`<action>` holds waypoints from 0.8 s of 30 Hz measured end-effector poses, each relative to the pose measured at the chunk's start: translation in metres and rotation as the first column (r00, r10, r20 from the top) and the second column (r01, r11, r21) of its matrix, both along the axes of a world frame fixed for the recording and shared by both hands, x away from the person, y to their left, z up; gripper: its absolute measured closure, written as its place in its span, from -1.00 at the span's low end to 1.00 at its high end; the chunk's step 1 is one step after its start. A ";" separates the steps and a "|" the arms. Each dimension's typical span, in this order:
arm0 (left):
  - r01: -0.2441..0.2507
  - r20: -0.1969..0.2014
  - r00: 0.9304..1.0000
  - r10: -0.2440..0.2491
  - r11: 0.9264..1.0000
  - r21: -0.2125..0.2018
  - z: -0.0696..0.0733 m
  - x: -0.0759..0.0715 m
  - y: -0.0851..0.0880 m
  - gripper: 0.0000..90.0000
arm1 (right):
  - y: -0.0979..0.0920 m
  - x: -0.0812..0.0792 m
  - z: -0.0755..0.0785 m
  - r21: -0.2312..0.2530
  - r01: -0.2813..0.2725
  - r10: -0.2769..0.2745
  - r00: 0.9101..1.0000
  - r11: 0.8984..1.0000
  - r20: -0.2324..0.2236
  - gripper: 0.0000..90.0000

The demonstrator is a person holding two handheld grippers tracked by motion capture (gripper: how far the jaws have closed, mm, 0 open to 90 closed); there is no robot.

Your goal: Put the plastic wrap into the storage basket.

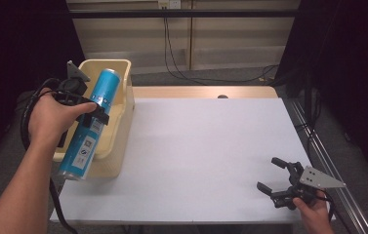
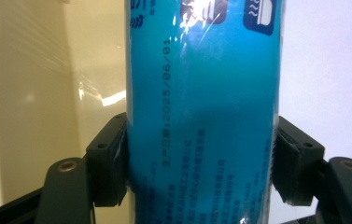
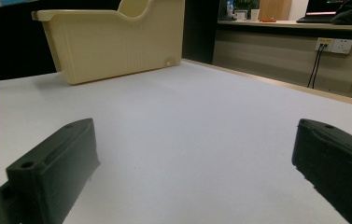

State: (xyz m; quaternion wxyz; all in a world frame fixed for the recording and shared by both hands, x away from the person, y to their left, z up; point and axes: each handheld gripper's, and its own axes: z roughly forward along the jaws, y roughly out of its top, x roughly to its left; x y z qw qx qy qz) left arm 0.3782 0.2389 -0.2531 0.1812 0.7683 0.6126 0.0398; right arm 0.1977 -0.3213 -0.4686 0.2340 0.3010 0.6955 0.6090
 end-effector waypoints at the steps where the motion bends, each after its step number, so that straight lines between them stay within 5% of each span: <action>1: -0.008 0.005 1.000 0.008 1.000 0.000 -0.001 0.001 0.000 -0.29 | 0.000 0.000 0.000 -0.001 0.001 -0.001 1.000 1.000 0.001 -1.00; 24: -0.053 0.002 0.999 0.053 0.998 0.030 -0.023 0.013 -0.001 -0.29 | 0.001 0.000 0.000 -0.007 -0.005 0.005 1.000 1.000 -0.003 -1.00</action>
